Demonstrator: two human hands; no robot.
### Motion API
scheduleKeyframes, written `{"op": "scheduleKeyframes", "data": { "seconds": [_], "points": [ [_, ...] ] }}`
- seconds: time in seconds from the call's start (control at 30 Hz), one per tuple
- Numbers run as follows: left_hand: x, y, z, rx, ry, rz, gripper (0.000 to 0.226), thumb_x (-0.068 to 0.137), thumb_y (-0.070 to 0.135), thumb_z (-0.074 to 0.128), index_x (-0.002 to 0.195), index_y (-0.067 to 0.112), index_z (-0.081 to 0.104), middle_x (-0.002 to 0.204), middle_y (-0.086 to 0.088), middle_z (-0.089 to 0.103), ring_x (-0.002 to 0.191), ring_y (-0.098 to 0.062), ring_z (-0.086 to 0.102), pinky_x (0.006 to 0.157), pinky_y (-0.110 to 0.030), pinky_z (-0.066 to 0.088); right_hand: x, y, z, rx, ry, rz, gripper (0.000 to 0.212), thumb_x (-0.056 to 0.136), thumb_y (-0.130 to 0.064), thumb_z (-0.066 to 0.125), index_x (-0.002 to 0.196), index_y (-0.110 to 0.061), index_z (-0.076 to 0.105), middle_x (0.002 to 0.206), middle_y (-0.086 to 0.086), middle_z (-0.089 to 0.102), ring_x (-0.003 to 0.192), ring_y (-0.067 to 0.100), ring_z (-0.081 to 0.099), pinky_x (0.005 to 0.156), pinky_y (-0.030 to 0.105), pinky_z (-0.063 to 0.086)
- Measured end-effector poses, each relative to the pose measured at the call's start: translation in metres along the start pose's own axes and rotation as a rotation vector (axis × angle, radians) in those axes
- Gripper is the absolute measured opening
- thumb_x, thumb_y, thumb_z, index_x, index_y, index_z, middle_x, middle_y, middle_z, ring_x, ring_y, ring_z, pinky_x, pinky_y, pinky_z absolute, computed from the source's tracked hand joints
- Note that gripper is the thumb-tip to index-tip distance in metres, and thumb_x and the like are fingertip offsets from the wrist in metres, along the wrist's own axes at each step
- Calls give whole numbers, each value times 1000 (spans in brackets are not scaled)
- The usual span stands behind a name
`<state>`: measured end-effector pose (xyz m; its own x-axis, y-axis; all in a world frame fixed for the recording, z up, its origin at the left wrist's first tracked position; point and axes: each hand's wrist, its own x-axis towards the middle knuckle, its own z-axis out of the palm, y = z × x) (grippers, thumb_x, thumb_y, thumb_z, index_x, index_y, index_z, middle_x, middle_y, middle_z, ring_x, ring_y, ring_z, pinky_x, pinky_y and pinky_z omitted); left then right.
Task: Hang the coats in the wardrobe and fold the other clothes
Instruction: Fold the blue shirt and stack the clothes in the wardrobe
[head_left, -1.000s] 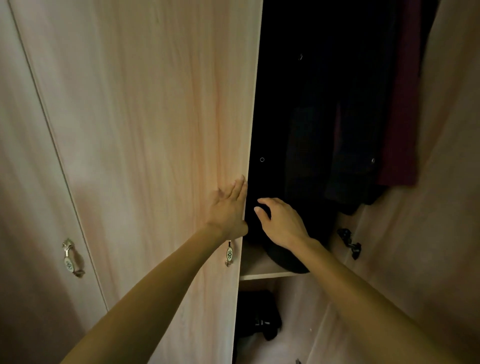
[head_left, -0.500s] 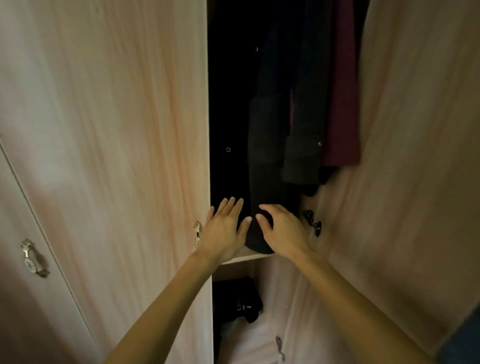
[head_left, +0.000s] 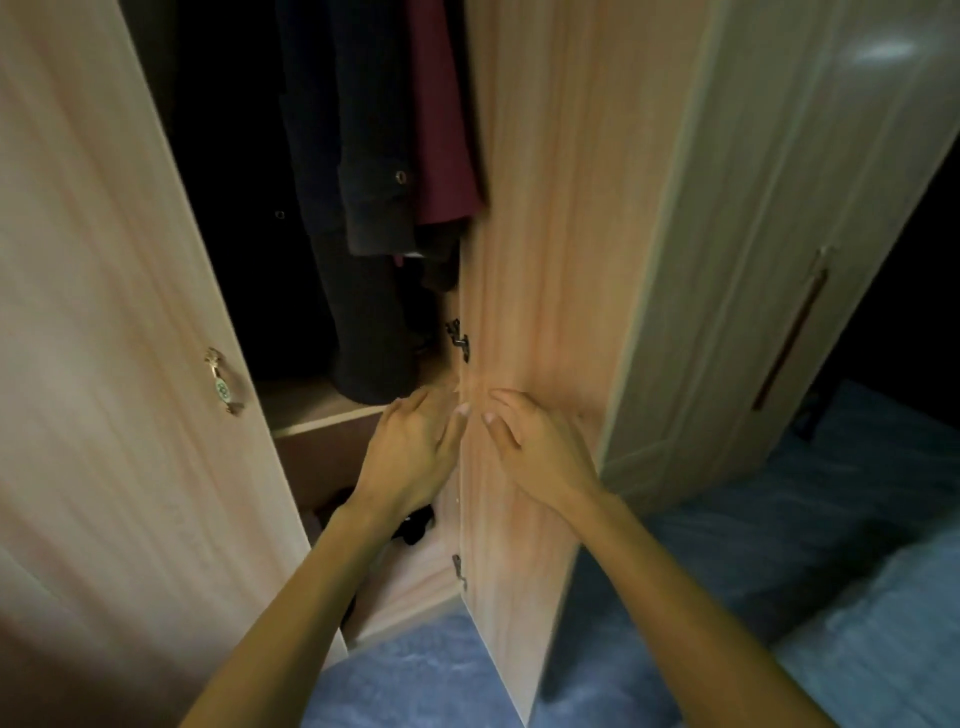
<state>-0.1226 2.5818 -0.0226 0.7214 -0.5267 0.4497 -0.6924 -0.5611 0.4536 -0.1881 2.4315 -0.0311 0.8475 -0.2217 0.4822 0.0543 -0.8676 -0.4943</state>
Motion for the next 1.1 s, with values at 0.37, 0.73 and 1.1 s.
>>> {"op": "scheduleKeyframes", "data": {
  "seconds": [0.37, 0.73, 1.1],
  "points": [
    [15, 106, 32, 215, -63, 152, 59, 96, 52, 25, 136, 14, 45, 136, -6, 52, 125, -21, 48, 107, -39, 30, -37, 76, -101, -20, 163, 192, 40, 97, -36, 46, 133, -19, 50, 112, 1, 67, 85, 15, 66, 79, 38, 56],
    [31, 112, 9, 513, -6, 146, 66, 91, 55, 17, 132, 14, 48, 130, -9, 56, 127, -26, 47, 109, -46, 31, 28, 72, -97, -42, 3, 301, 32, 93, -45, 50, 98, -13, 46, 85, 4, 57, 71, 21, 57, 59, 33, 46],
    [7, 71, -24, 463, 96, -6, 50, 95, 43, 44, 133, 12, 51, 132, -10, 56, 128, -28, 47, 109, -44, 30, 17, 33, -59, -55, 16, 184, 29, 85, -42, 60, 97, -20, 44, 84, -2, 54, 71, 16, 56, 63, 36, 52]
  ]
}}
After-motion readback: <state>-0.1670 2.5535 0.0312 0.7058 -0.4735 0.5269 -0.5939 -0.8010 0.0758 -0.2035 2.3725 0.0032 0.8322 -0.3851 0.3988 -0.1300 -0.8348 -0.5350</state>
